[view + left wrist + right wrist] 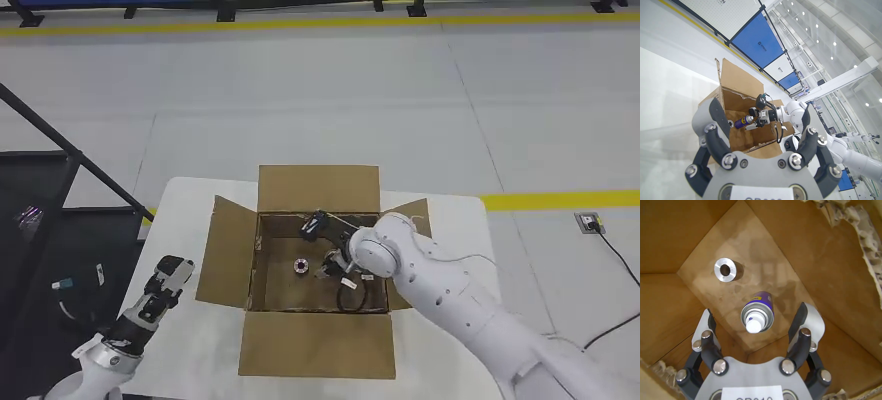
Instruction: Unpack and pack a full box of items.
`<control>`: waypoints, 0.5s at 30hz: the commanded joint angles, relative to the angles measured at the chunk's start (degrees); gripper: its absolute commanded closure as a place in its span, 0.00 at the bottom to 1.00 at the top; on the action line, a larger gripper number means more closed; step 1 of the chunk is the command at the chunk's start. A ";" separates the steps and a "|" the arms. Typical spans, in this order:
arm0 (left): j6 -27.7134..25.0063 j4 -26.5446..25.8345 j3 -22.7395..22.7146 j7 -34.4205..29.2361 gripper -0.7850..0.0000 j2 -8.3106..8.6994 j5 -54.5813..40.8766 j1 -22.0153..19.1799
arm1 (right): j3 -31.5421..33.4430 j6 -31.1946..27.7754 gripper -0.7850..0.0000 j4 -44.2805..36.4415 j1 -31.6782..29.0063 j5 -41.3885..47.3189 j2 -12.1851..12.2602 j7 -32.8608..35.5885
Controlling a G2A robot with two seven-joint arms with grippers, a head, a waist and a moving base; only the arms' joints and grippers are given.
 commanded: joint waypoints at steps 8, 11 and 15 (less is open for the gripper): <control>0.00 0.00 0.00 0.00 0.00 0.00 0.00 0.00 | -0.81 1.21 1.00 3.69 0.93 -1.04 -2.30 1.27; 0.00 0.00 0.00 0.00 0.00 0.00 0.00 0.00 | 0.07 1.86 1.00 2.20 0.79 -1.23 -2.30 1.39; 0.00 0.00 0.00 0.00 0.00 0.00 0.00 0.00 | 3.62 2.45 1.00 -3.68 -0.33 -0.30 -1.01 1.65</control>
